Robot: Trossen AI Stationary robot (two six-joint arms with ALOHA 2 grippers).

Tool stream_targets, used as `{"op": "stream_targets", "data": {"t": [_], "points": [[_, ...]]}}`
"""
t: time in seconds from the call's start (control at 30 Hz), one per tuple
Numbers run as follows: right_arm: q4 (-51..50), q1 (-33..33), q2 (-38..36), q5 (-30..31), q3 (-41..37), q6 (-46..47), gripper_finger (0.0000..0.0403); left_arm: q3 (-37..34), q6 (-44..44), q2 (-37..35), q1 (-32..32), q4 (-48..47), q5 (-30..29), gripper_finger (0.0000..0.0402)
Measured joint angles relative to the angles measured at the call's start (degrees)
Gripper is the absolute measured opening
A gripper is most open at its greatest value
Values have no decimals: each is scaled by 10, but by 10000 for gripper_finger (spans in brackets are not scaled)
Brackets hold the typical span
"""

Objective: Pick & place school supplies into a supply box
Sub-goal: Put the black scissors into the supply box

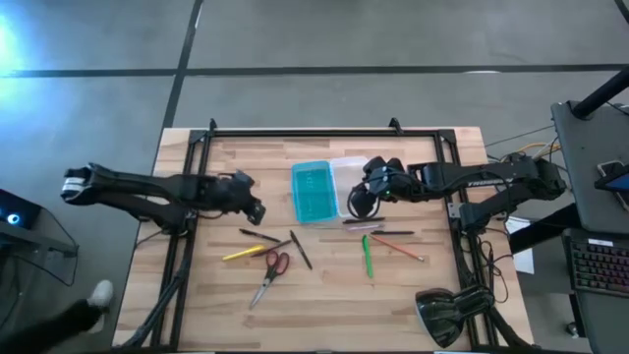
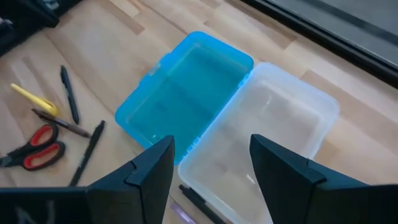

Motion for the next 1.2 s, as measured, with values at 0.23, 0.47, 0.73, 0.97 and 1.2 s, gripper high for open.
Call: {"op": "stream_targets", "data": {"t": [0.23, 0.47, 0.73, 0.97, 1.2], "points": [[3, -2, 0, -2, -16, 0, 203, -3, -42, 41, -48, -15, 19, 100], [4, -10, 0, -28, -33, 13, 203, 0, -134, 84, -81, -15, 86, 123], [-16, -25, 0, -33, -36, 22, 203, 74, -247, 172, -136, -51, 93, 124], [-15, -26, 0, -47, -37, -36, 203, 157, -317, 274, -178, -89, 93, 124], [-15, -26, 0, -76, -37, -45, 203, 212, -340, 355, -201, -89, 96, 124]]}}
